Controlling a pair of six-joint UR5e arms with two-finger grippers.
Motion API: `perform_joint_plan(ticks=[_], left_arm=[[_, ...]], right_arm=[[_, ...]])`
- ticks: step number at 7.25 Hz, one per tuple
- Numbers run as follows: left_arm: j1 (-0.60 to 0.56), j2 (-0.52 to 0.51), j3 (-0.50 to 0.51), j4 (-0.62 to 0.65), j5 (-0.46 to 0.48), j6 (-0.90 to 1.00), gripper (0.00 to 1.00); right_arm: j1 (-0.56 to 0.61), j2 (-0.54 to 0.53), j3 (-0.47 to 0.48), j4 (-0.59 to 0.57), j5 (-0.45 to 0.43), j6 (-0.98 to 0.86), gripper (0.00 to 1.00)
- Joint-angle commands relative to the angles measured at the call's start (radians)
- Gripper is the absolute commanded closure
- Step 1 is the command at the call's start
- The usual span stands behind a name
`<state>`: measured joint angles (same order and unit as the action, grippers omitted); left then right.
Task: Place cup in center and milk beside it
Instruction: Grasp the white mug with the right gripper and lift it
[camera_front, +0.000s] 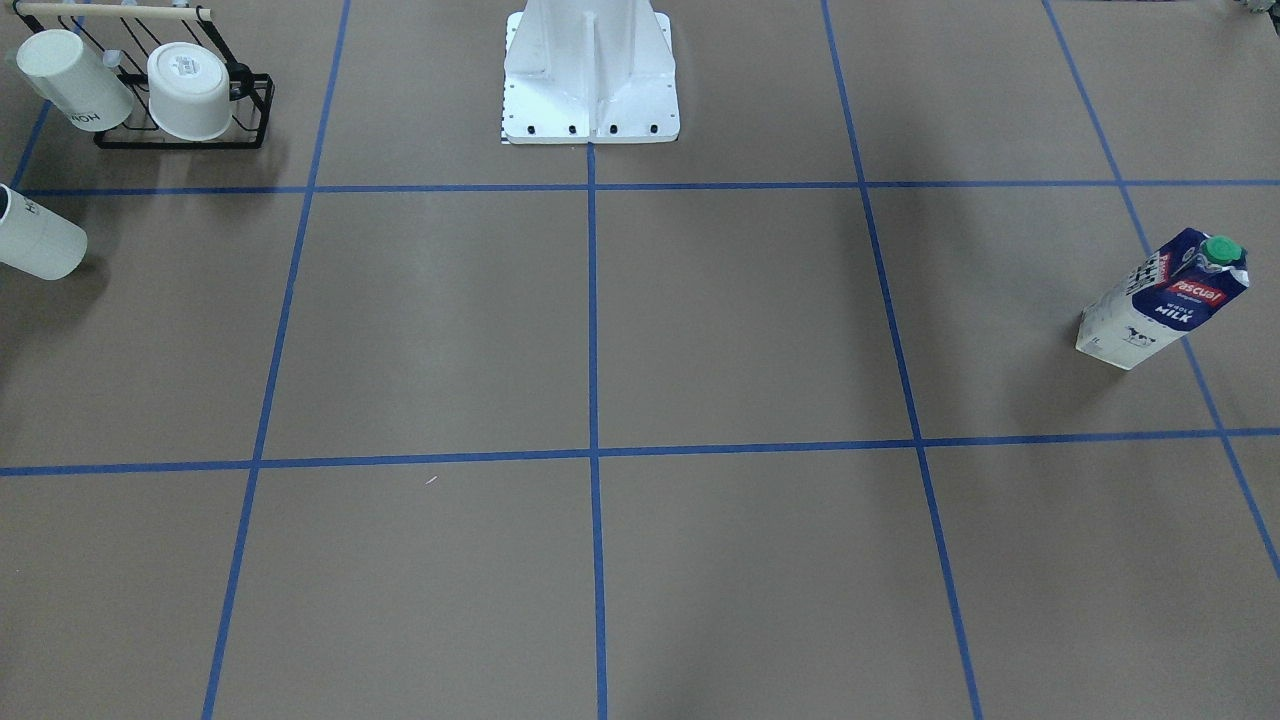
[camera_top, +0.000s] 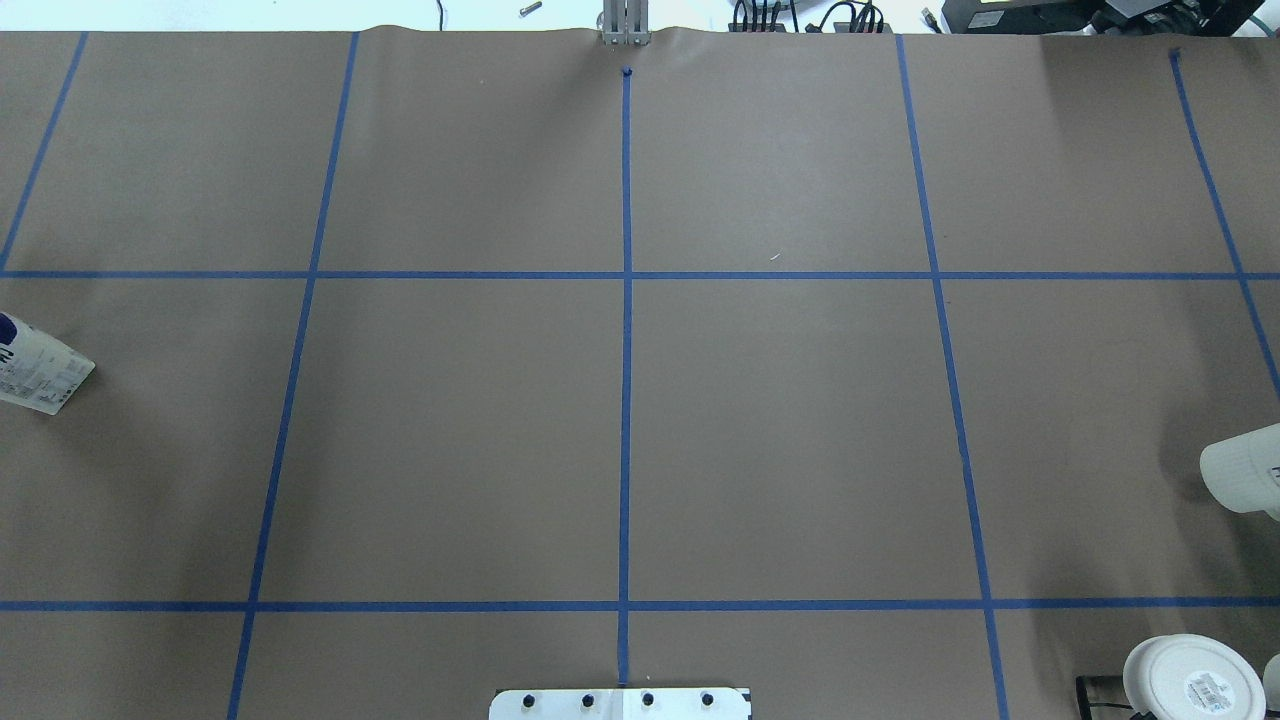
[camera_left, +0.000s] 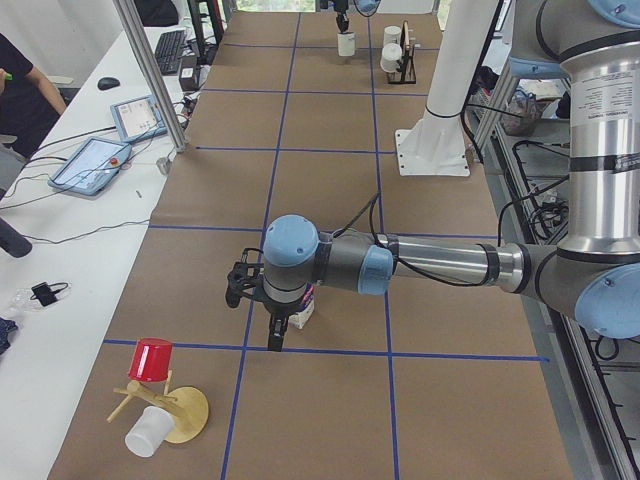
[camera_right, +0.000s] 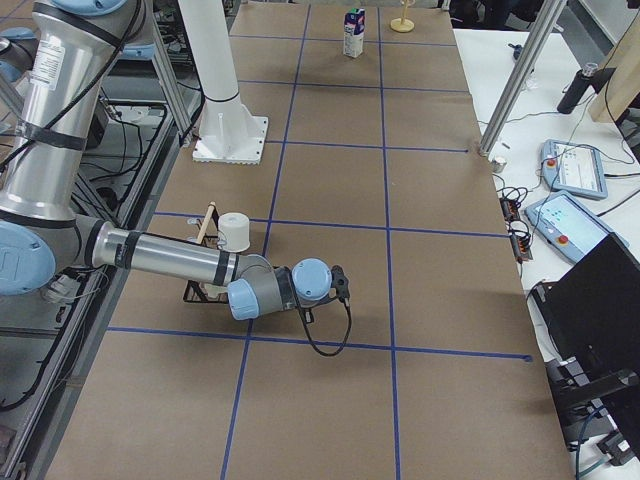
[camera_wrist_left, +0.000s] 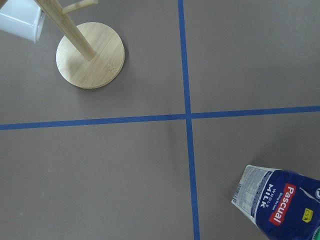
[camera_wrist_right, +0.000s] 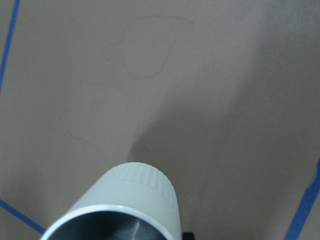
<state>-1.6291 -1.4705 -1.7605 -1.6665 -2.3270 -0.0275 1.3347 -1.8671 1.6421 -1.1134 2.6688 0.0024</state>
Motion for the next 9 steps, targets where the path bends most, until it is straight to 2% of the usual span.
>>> perform_joint_plan(ticks=[1, 3, 4, 5, 7, 8, 9], left_arm=[[0.000, -0.010, 0.004, 0.002, 0.000, 0.000, 0.02], [0.000, -0.011, 0.000, 0.004, -0.002, -0.002, 0.02], [0.000, -0.011, 0.001, 0.001, -0.002, -0.005, 0.02], [0.000, -0.013, -0.002, 0.002, -0.002, -0.006, 0.02], [0.000, -0.017, -0.001, 0.007, -0.044, -0.008, 0.02], [0.000, -0.020, -0.001, 0.008, -0.051, -0.012, 0.02], [0.000, -0.021, -0.001, 0.008, -0.051, -0.020, 0.02]], right_arm=[[0.050, 0.060, 0.059, -0.017, 0.080, 0.127, 1.00], [0.035, 0.272, 0.068, -0.019, 0.062, 0.432, 1.00], [-0.010, 0.384, 0.065, -0.020, 0.053, 0.584, 1.00], [-0.061, 0.502, 0.067, -0.081, -0.005, 0.701, 1.00], [-0.232, 0.743, 0.071, -0.327, -0.210, 0.781, 1.00], [-0.337, 0.878, 0.065, -0.514, -0.368, 0.781, 1.00], [-0.441, 0.961, 0.042, -0.599, -0.485, 0.781, 1.00]])
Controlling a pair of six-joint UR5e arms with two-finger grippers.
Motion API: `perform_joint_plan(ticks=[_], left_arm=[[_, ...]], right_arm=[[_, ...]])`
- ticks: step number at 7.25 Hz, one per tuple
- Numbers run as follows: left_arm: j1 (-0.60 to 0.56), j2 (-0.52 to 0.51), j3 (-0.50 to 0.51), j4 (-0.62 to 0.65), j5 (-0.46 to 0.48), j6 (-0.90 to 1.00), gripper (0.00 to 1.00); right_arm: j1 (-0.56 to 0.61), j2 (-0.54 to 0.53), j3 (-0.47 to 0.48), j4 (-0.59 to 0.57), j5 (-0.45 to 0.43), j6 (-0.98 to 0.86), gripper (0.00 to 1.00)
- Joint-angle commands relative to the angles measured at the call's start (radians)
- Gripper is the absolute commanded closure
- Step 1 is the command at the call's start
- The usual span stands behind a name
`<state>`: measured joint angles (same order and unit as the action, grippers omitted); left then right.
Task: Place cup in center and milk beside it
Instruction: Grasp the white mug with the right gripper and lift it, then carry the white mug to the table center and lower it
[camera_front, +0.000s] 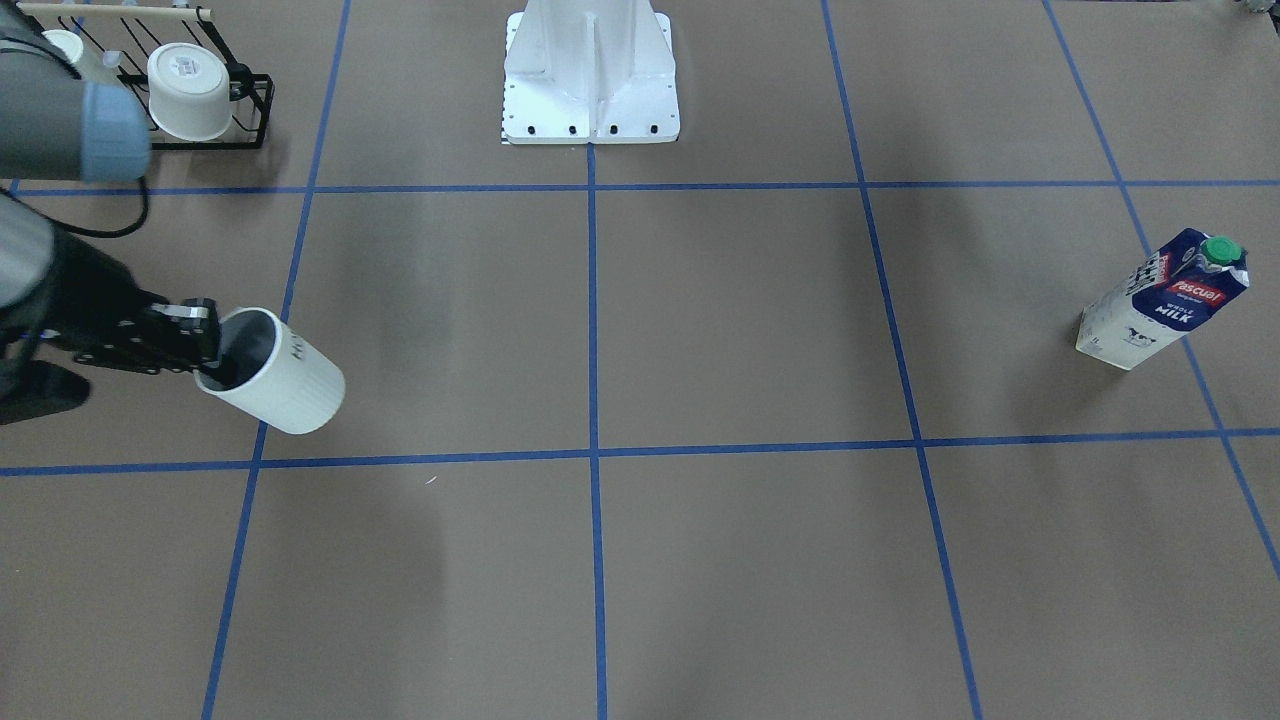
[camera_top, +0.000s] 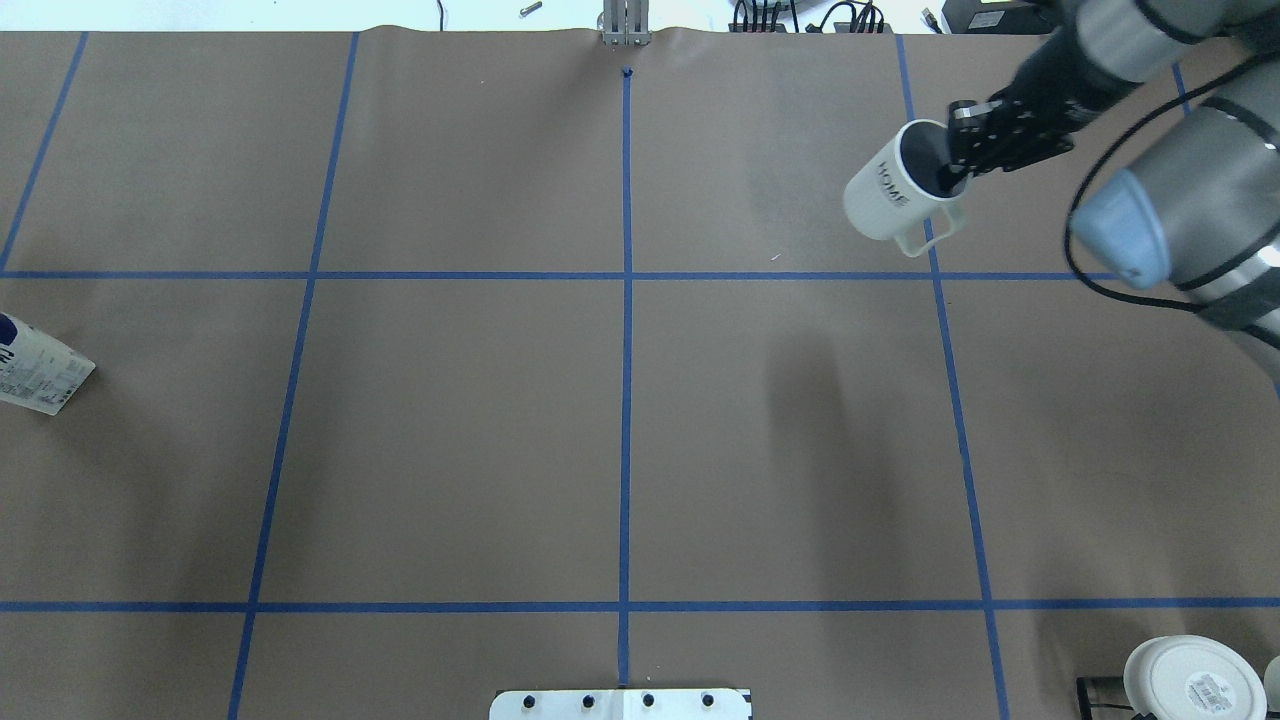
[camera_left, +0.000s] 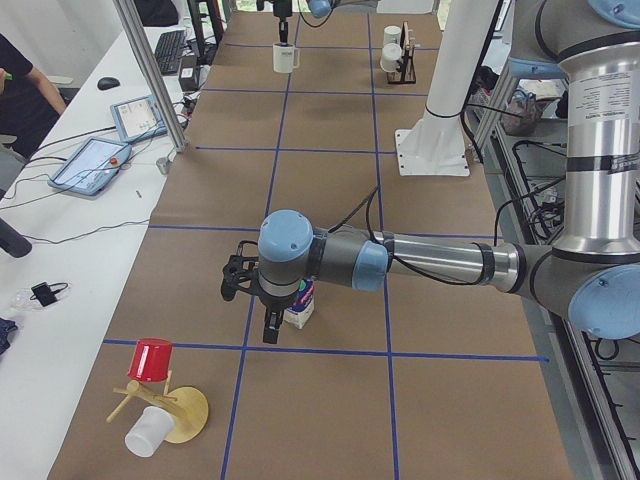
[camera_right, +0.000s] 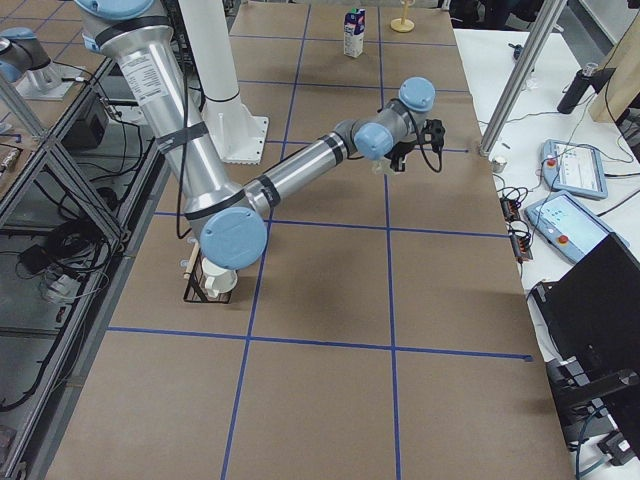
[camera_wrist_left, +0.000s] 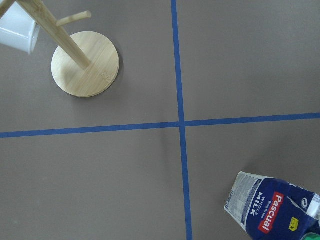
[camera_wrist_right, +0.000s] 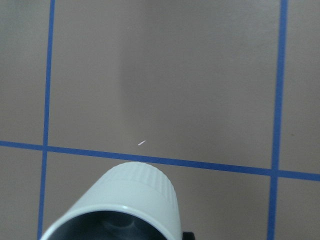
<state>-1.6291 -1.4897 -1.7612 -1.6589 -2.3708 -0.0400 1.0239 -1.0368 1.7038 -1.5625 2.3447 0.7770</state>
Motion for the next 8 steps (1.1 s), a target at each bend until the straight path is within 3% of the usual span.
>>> perform_joint_plan(ticks=[1, 3, 5, 7, 8], left_arm=[[0.000, -0.001, 0.000, 0.001, -0.008, -0.008, 0.02], [0.000, -0.003, 0.008, -0.001, -0.007, -0.008, 0.02], [0.000, -0.001, 0.025, -0.007, -0.007, -0.006, 0.02], [0.000, -0.001, 0.032, -0.008, -0.007, -0.004, 0.02], [0.000, -0.001, 0.032, -0.009, -0.007, -0.004, 0.02]], right_arm=[[-0.192, 0.206, -0.105, -0.149, -0.210, 0.007, 1.00], [-0.244, 0.342, -0.338, -0.105, -0.225, 0.005, 1.00], [-0.283, 0.346, -0.397, 0.019, -0.229, 0.031, 1.00], [-0.295, 0.351, -0.420, 0.058, -0.231, 0.041, 1.00], [-0.295, 0.348, -0.420, 0.082, -0.241, 0.039, 0.93]])
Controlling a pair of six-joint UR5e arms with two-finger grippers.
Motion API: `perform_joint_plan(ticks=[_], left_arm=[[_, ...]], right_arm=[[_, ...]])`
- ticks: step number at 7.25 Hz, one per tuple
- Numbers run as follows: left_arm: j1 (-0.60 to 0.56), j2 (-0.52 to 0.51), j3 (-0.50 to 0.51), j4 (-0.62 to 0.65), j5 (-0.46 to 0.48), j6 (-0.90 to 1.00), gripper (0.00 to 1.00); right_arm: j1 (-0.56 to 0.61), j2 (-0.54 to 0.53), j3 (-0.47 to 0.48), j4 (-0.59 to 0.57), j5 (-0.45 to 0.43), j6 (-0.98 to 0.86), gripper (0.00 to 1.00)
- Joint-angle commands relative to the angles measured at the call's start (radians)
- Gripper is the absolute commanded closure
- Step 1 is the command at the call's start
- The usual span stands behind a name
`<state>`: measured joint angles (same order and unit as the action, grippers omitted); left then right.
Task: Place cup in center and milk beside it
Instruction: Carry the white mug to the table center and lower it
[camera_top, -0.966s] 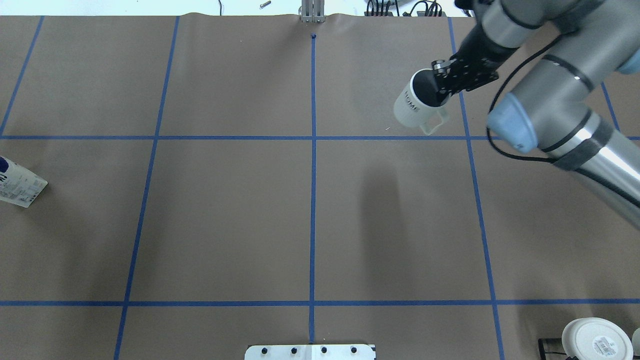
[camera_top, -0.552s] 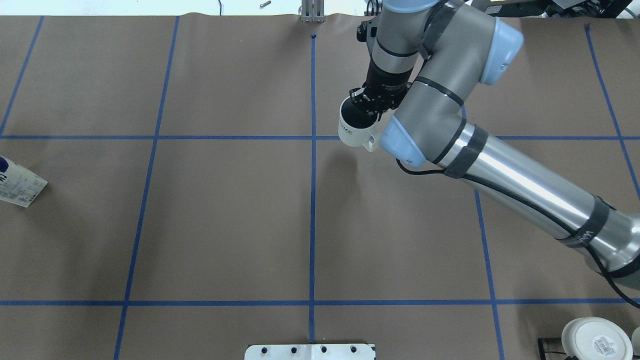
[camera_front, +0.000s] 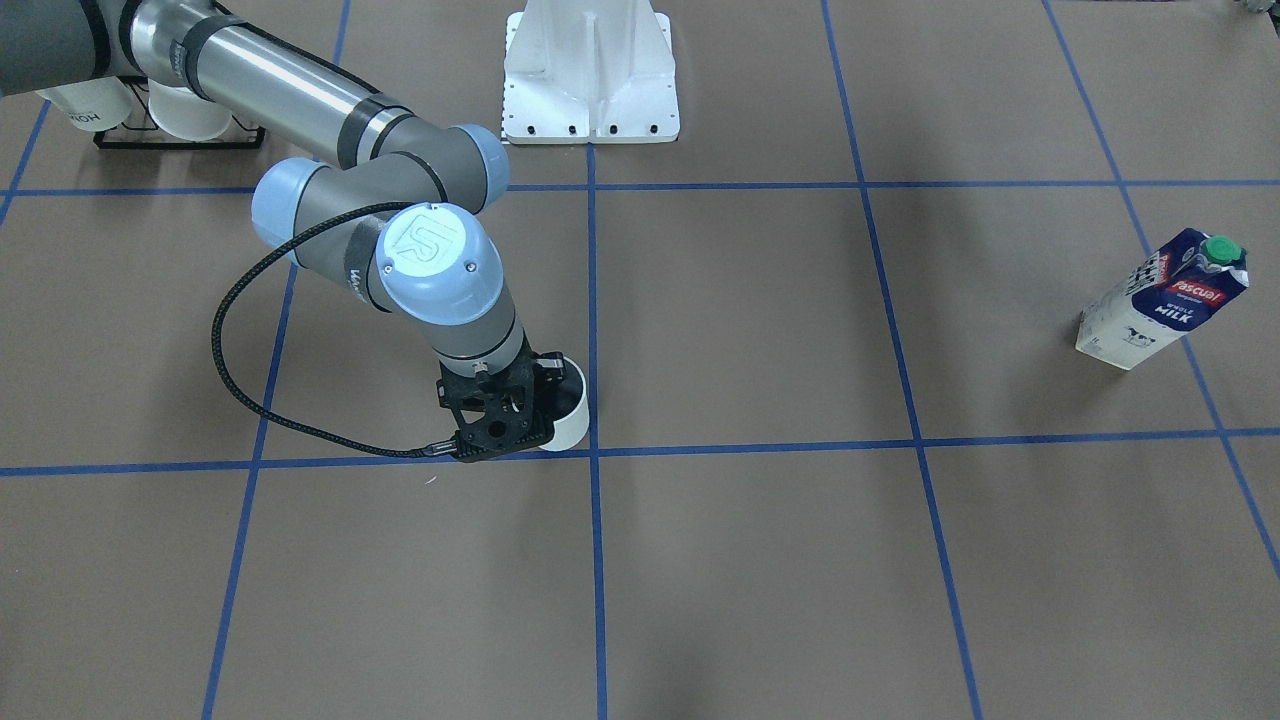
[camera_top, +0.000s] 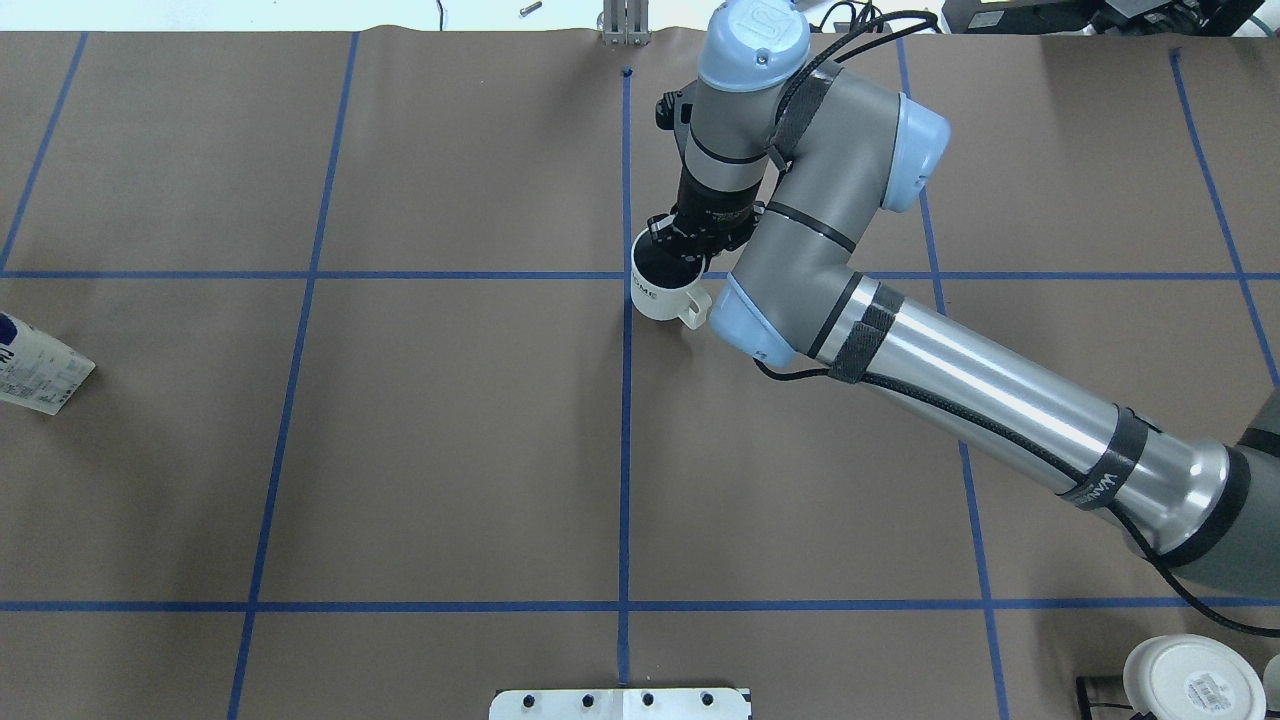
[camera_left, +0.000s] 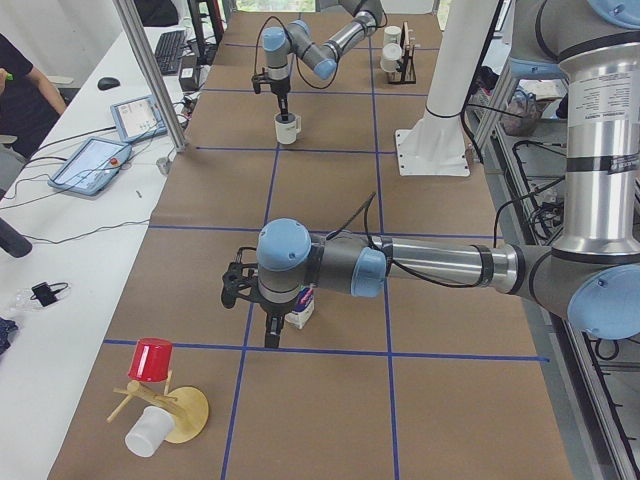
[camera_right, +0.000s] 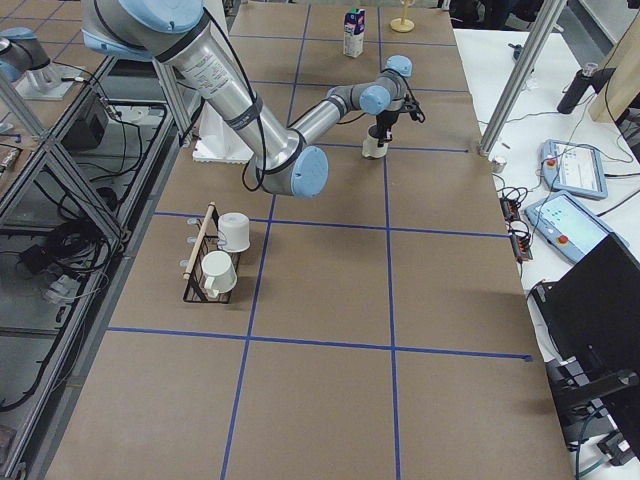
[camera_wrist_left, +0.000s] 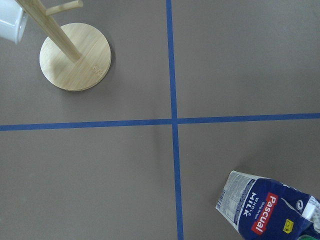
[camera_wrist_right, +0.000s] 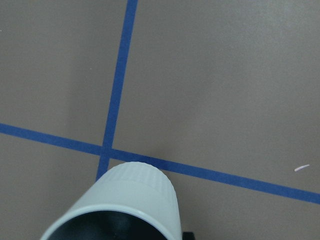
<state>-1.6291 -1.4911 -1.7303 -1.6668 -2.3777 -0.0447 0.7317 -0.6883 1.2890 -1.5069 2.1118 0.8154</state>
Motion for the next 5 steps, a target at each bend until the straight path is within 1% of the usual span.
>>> perform_joint_plan(ticks=[1, 3, 4, 5], left_arm=[[0.000, 0.000, 0.000, 0.001, 0.000, 0.000, 0.02], [0.000, 0.000, -0.011, 0.001, -0.003, -0.001, 0.02], [0.000, -0.007, -0.034, 0.005, -0.052, -0.003, 0.02], [0.000, -0.018, -0.091, 0.024, -0.060, -0.003, 0.02]], right_arm=[[-0.003, 0.003, -0.022, 0.086, -0.033, 0.007, 0.01], [0.003, 0.031, -0.022, 0.093, -0.035, 0.092, 0.00], [0.021, 0.047, -0.020, 0.091, -0.027, 0.108, 0.00], [0.049, 0.049, -0.011, 0.083, -0.007, 0.108, 0.00]])
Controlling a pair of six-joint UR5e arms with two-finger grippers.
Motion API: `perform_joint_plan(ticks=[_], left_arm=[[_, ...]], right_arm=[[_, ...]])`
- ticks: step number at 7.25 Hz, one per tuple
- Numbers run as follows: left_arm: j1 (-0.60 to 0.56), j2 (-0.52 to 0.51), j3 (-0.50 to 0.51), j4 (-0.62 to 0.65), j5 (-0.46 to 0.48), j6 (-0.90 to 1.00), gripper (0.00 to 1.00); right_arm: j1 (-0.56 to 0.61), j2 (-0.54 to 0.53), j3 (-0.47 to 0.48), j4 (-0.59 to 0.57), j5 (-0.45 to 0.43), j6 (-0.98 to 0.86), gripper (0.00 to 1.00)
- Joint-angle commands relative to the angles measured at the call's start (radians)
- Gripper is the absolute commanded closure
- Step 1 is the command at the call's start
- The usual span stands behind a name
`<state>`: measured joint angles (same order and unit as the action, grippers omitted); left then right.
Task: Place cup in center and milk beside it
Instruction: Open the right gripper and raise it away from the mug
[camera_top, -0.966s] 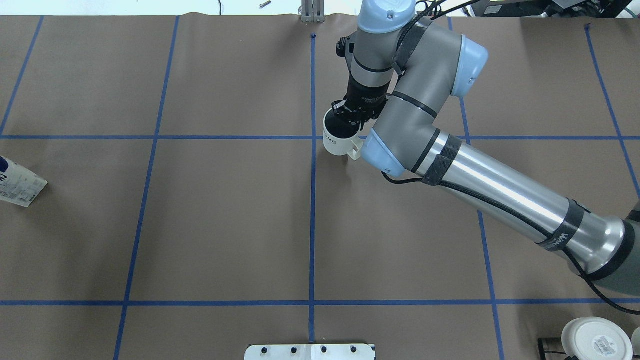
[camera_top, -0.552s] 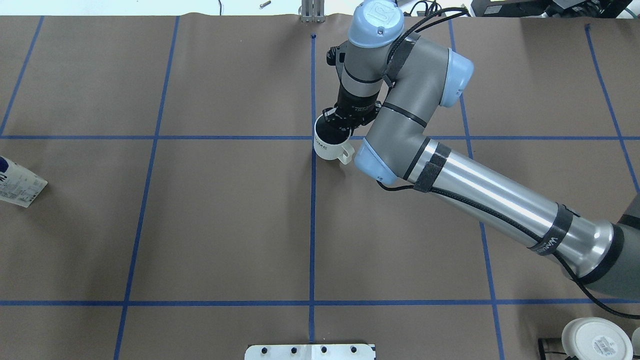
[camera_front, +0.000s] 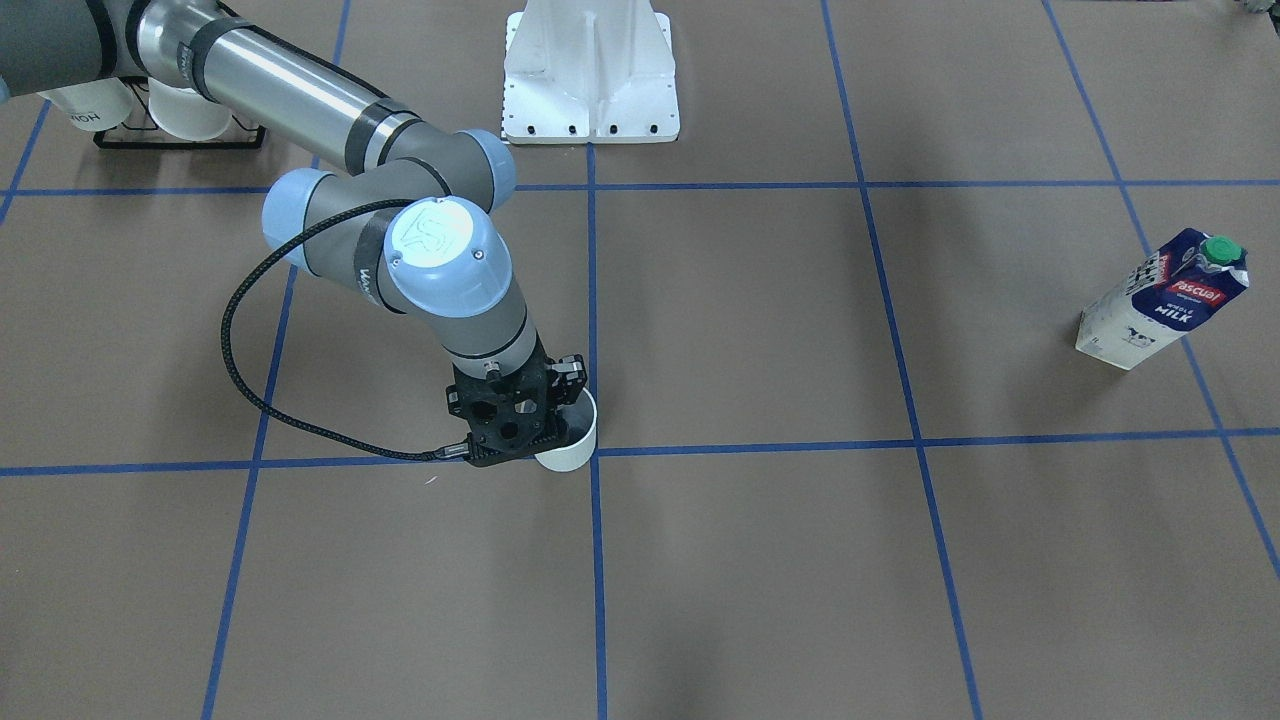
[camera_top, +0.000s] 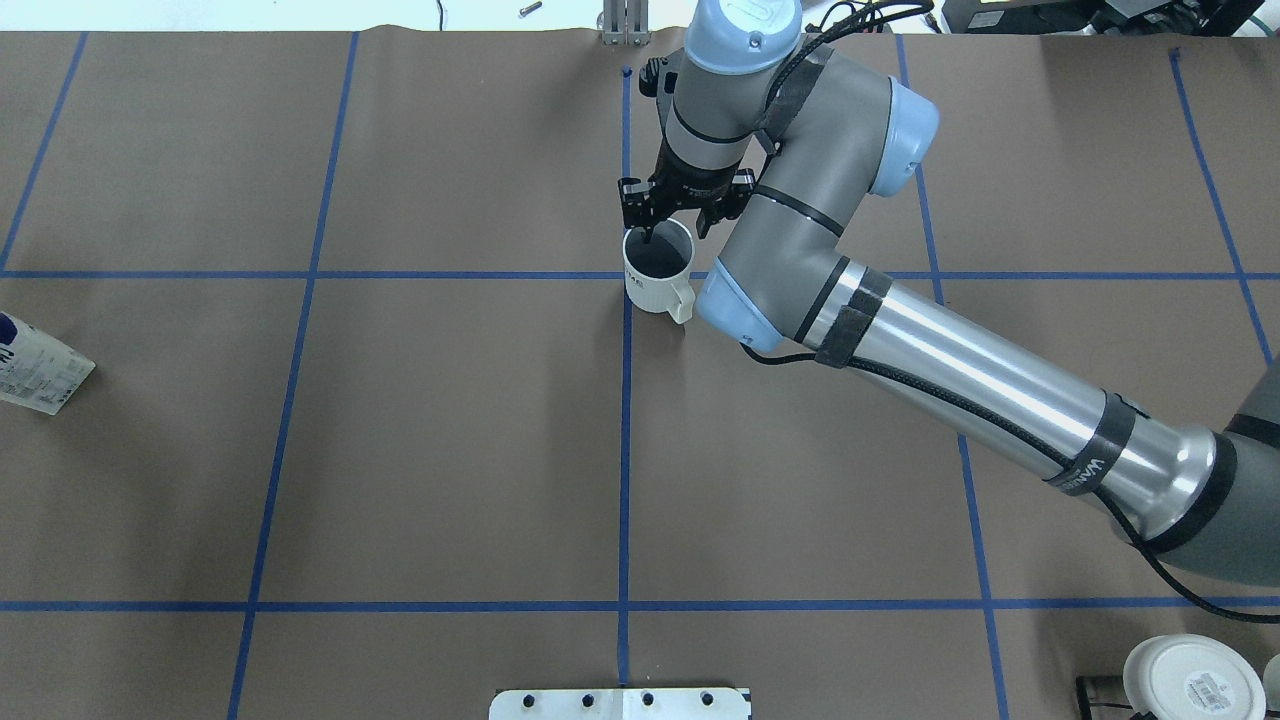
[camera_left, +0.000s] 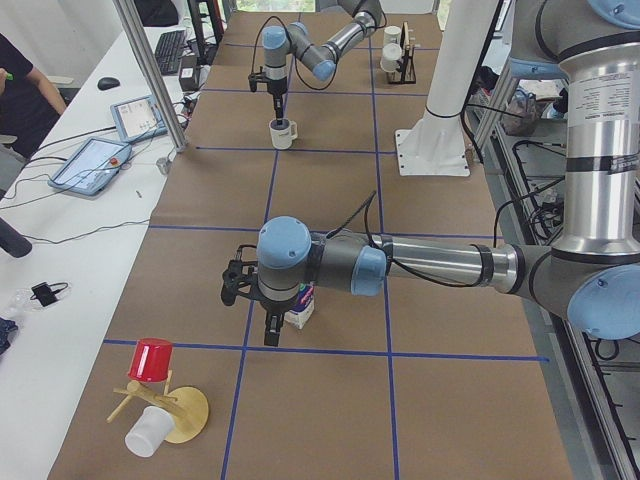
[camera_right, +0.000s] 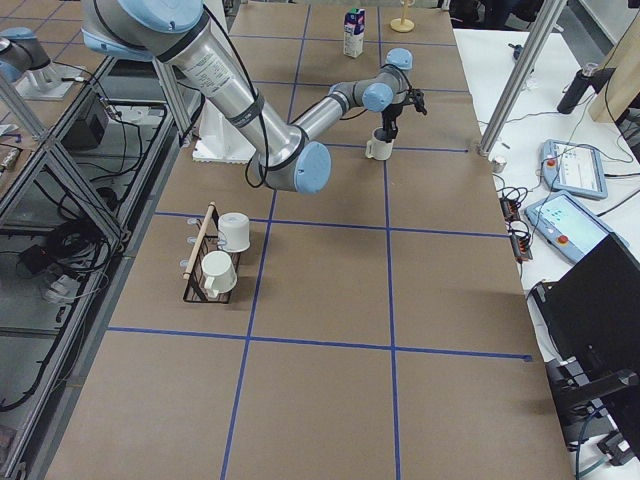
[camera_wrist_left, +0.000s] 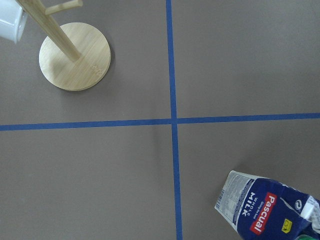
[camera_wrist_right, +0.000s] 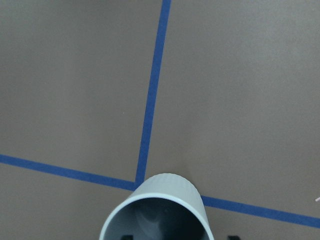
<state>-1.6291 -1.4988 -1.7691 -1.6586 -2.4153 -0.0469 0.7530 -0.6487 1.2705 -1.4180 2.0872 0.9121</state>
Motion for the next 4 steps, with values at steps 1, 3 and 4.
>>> perform_joint_plan(ticks=[1, 3, 4], left_arm=[[0.017, -0.008, -0.091, 0.016, -0.027, 0.001, 0.02], [0.136, 0.050, -0.226, 0.002, 0.055, 0.025, 0.02], [0.181, 0.102, -0.248, -0.051, 0.102, 0.077, 0.02]], right_arm=[[0.061, 0.006, 0.012, -0.010, 0.068, 0.011, 0.00], [0.110, -0.040, 0.093, -0.074, 0.103, 0.005, 0.00], [0.133, -0.070, 0.149, -0.106, 0.111, -0.004, 0.00]])
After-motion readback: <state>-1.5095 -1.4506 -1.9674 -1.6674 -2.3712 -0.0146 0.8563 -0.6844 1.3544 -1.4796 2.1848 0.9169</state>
